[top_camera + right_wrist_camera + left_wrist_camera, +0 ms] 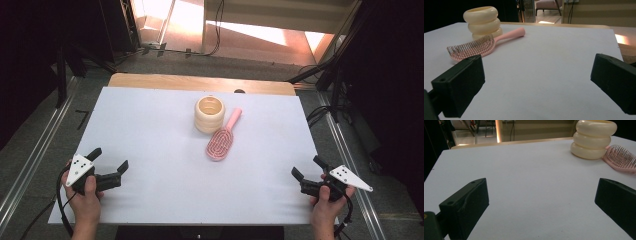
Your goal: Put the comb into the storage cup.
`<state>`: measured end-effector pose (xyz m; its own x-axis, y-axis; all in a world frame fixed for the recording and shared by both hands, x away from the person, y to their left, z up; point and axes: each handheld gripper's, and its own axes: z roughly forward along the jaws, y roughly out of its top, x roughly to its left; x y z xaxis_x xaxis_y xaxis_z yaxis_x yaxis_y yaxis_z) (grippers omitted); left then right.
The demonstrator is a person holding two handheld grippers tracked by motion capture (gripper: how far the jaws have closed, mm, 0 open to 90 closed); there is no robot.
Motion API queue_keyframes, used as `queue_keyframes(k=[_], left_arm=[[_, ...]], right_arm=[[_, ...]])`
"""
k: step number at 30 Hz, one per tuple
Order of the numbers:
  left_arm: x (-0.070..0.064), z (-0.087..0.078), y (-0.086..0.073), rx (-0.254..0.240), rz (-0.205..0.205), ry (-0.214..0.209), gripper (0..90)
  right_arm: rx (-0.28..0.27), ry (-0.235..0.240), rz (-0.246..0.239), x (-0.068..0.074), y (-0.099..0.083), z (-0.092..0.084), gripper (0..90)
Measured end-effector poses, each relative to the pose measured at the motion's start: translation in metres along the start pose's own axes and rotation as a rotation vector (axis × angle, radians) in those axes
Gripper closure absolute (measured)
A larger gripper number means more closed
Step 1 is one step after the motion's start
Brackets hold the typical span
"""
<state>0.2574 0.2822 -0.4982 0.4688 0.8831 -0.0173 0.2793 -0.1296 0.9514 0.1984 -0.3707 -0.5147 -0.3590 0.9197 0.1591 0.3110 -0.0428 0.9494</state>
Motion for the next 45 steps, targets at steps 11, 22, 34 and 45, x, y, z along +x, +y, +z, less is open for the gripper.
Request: queue_keyframes(k=[11, 22, 34, 45], left_arm=[[0.002, -0.002, 0.000, -0.014, -0.014, -0.004, 0.0], [0.003, -0.002, 0.000, -0.019, -0.025, -0.013, 0.0], [0.002, -0.001, 0.000, -0.012, -0.020, -0.019, 0.0], [0.003, -0.001, 0.000, -0.010, -0.019, -0.023, 0.0]], right_arm=[[0.038, 0.031, -0.045, 0.010, 0.009, 0.004, 0.0], [0.108, 0.063, -0.093, 0.028, 0.037, 0.026, 0.0], [0.128, 0.091, -0.101, 0.038, 0.061, 0.048, 0.0], [0.145, 0.105, -0.113, 0.045, 0.077, 0.065, 0.0]])
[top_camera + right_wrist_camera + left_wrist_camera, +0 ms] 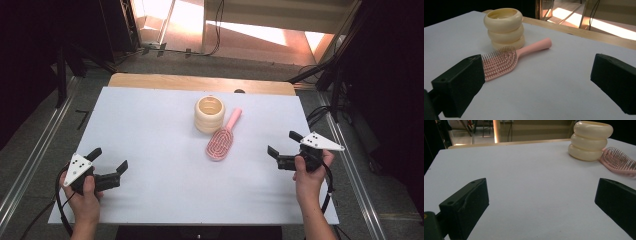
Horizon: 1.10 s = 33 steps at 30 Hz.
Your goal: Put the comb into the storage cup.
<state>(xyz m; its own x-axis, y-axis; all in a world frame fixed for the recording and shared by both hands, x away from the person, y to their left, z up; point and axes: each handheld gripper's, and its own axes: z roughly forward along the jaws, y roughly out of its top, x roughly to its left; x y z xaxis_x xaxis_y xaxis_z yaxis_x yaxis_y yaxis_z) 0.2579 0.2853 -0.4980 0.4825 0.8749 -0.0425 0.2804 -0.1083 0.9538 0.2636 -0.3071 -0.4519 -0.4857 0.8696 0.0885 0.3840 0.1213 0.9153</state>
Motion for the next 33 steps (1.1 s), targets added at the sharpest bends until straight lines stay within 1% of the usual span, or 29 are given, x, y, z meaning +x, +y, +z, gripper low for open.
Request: queue_keyframes(k=[6, 11, 17, 23, 28, 33], left_arm=[[0.000, 0.000, 0.000, 0.001, 0.000, -0.001, 0.0], [-0.001, 0.001, 0.000, 0.008, 0.008, -0.001, 0.0], [-0.001, 0.001, 0.000, 0.009, 0.008, -0.003, 0.0], [-0.001, 0.002, 0.000, 0.008, 0.006, -0.007, 0.0], [0.000, 0.001, 0.000, 0.007, 0.006, -0.009, 0.0], [0.000, 0.002, 0.000, 0.008, 0.007, -0.010, 0.0]], right_arm=[[0.006, 0.002, -0.003, 0.000, 0.008, 0.006, 0.0], [0.011, 0.005, -0.005, -0.001, 0.020, 0.012, 0.0], [0.018, 0.006, -0.006, 0.000, 0.030, 0.019, 0.0], [0.020, 0.011, -0.006, -0.001, 0.038, 0.025, 0.0], [0.024, 0.012, -0.012, 0.000, 0.045, 0.031, 0.0], [0.035, 0.020, -0.029, 0.001, 0.050, 0.039, 0.0]])
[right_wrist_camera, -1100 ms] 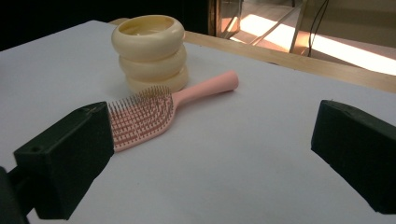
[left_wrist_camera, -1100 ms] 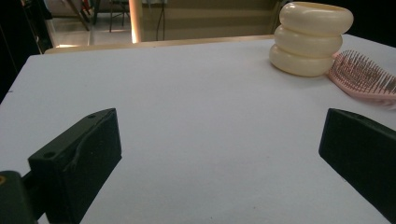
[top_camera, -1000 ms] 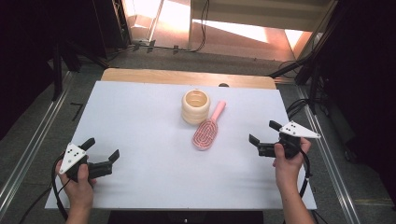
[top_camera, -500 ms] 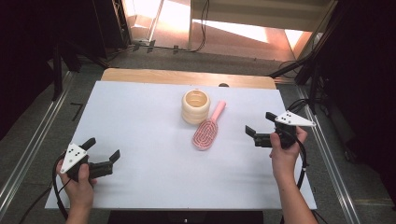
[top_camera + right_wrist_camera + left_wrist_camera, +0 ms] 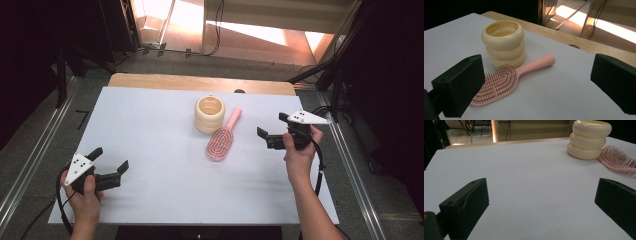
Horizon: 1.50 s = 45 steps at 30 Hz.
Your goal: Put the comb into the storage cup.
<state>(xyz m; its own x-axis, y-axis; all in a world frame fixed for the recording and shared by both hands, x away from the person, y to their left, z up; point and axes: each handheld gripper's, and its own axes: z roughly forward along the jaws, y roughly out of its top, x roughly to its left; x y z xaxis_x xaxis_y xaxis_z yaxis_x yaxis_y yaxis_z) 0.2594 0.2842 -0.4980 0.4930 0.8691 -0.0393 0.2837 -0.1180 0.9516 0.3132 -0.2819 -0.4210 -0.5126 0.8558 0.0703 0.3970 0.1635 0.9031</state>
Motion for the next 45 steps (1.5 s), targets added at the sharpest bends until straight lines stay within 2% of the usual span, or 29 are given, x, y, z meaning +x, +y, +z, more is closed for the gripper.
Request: queue_keyframes(k=[10, 13, 17, 19, 22, 24, 27, 28, 32, 34, 39, 41, 45], left_arm=[[0.000, 0.000, 0.000, 0.000, 0.000, -0.002, 0.0], [0.000, 0.000, 0.000, 0.000, 0.000, -0.002, 0.0], [0.000, 0.000, 0.000, 0.000, 0.001, -0.003, 0.0], [0.000, 0.000, 0.000, 0.000, 0.002, -0.003, 0.0], [0.000, 0.000, 0.000, -0.002, 0.000, -0.004, 0.0], [0.000, 0.000, 0.000, -0.002, 0.001, -0.005, 0.0], [0.000, 0.000, 0.000, -0.002, 0.002, -0.006, 0.0], [0.000, 0.000, 0.000, -0.002, 0.001, -0.005, 0.0], [0.000, 0.000, 0.000, -0.002, 0.001, -0.005, 0.0], [0.000, 0.000, 0.000, -0.003, 0.001, -0.007, 0.0], [0.000, 0.000, 0.000, -0.001, 0.001, -0.009, 0.0], [0.000, 0.000, 0.000, -0.001, 0.001, -0.009, 0.0], [0.000, 0.000, 0.000, -0.001, 0.001, -0.011, 0.0]], right_arm=[[0.018, 0.004, -0.005, -0.002, 0.007, 0.011, 0.0], [0.019, -0.013, -0.002, -0.003, 0.009, 0.016, 12.9], [0.037, 0.023, 0.004, -0.007, 0.015, 0.023, 14.5], [0.058, 0.011, 0.007, -0.008, 0.020, 0.030, 22.5], [0.078, 0.008, 0.005, -0.009, 0.023, 0.035, 27.2], [0.091, -0.003, 0.000, -0.010, 0.026, 0.041, 36.4], [0.139, -0.011, -0.012, -0.010, 0.030, 0.053, 49.7], [0.139, -0.011, -0.012, -0.010, 0.030, 0.053, 49.7], [0.187, -0.004, -0.040, -0.009, 0.034, 0.066, 59.5], [0.218, 0.010, -0.052, -0.010, 0.038, 0.075, 67.0], [0.251, 0.010, -0.053, -0.010, 0.041, 0.089, 76.1], [0.284, 0.009, -0.081, -0.009, 0.043, 0.098, 82.2], [0.319, 0.027, -0.092, -0.008, 0.045, 0.107, 85.3]])
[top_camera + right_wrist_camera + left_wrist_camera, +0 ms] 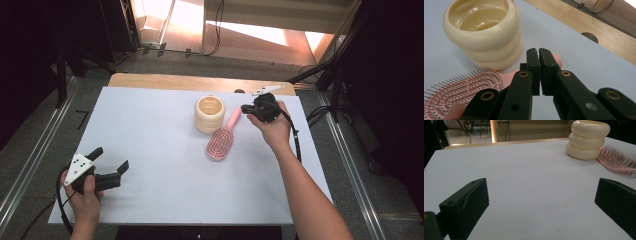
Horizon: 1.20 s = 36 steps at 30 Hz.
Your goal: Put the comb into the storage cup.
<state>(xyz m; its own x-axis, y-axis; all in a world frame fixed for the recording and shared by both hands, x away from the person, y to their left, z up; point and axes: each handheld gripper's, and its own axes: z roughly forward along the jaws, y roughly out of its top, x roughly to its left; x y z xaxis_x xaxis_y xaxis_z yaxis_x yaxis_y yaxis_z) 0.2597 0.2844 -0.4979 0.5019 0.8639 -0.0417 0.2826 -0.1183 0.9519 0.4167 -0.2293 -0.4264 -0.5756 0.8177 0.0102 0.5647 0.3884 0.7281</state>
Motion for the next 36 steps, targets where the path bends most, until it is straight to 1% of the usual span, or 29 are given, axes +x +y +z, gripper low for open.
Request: queue_keyframes(k=[1, 2, 3, 4, 5, 7, 9, 10, 13, 14, 16, 18, 19, 20, 21, 22, 25, 27, 30, 31, 34, 35, 36], left_arm=[[0.000, 0.000, 0.000, -0.003, 0.001, 0.000, 0.0], [0.000, 0.000, 0.000, -0.003, 0.001, 0.000, 0.0], [0.000, 0.000, 0.000, -0.001, 0.003, 0.001, 0.0], [-0.001, 0.001, 0.000, -0.002, 0.005, 0.000, 0.0], [-0.001, 0.001, 0.000, 0.000, 0.007, 0.000, 0.0], [-0.001, 0.001, 0.000, -0.001, 0.007, -0.001, 0.0], [-0.001, 0.001, 0.000, -0.001, 0.007, -0.001, 0.0], [-0.001, 0.001, 0.000, -0.001, 0.007, -0.001, 0.0], [-0.001, 0.001, 0.000, 0.001, 0.007, 0.000, 0.0], [-0.001, 0.001, 0.000, 0.001, 0.007, 0.000, 0.0], [-0.001, 0.001, 0.000, 0.001, 0.007, -0.001, 0.0], [-0.001, 0.001, 0.000, 0.000, 0.007, -0.002, 0.0], [-0.001, 0.001, 0.000, 0.000, 0.008, -0.002, 0.0], [-0.001, 0.001, 0.000, -0.002, 0.008, -0.003, 0.0], [-0.001, 0.001, 0.000, -0.001, 0.008, -0.003, 0.0], [-0.001, 0.001, 0.000, 0.000, 0.008, -0.003, 0.0], [-0.001, 0.001, 0.000, 0.000, 0.010, -0.004, 0.0], [-0.001, 0.002, 0.000, 0.000, 0.010, -0.005, 0.0], [-0.001, 0.002, 0.000, 0.001, 0.010, -0.006, 0.0], [0.000, 0.002, 0.000, 0.002, 0.010, -0.007, 0.0], [0.000, 0.001, 0.000, 0.003, 0.009, -0.005, 0.0], [0.000, 0.001, 0.000, 0.003, 0.010, -0.005, 0.0], [0.000, 0.001, 0.000, 0.003, 0.010, -0.005, 0.0]], right_arm=[[0.016, 0.005, 0.003, -0.001, 0.002, 0.005, 87.4], [0.016, 0.005, 0.003, -0.001, 0.002, 0.005, 87.4], [0.030, 0.010, -0.001, -0.003, 0.004, 0.010, 87.5], [0.030, 0.010, -0.001, -0.003, 0.004, 0.010, 87.5], [0.042, 0.013, 0.003, -0.004, 0.006, 0.015, 87.6], [0.046, 0.013, 0.004, -0.004, 0.007, 0.018, 87.6], [0.071, 0.013, -0.002, -0.005, 0.009, 0.027, 87.7], [0.071, 0.013, -0.002, -0.005, 0.009, 0.027, 87.7], [0.111, 0.007, 0.004, -0.007, 0.013, 0.038, 87.6], [0.111, 0.007, 0.004, -0.007, 0.013, 0.038, 87.6], [0.131, 0.002, 0.006, -0.009, 0.016, 0.046, 87.7], [0.141, 0.003, 0.010, -0.009, 0.017, 0.049, 87.7], [0.159, -0.005, -0.001, -0.010, 0.018, 0.055, 87.7], [0.159, -0.005, -0.001, -0.010, 0.018, 0.055, 87.7], [0.177, -0.003, 0.009, -0.010, 0.018, 0.061, 87.7], [0.177, -0.003, 0.009, -0.010, 0.018, 0.061, 87.7], [0.195, -0.010, 0.010, -0.012, 0.018, 0.068, 87.7], [0.205, -0.005, 0.027, -0.013, 0.018, 0.073, 87.7], [0.216, -0.007, 0.034, -0.013, 0.018, 0.077, 87.7], [0.222, -0.009, 0.026, -0.012, 0.018, 0.078, 87.8], [0.244, -0.021, 0.024, -0.011, 0.019, 0.083, 87.8], [0.252, -0.025, 0.014, -0.011, 0.020, 0.085, 87.8], [0.252, -0.025, 0.014, -0.011, 0.020, 0.085, 87.8]])
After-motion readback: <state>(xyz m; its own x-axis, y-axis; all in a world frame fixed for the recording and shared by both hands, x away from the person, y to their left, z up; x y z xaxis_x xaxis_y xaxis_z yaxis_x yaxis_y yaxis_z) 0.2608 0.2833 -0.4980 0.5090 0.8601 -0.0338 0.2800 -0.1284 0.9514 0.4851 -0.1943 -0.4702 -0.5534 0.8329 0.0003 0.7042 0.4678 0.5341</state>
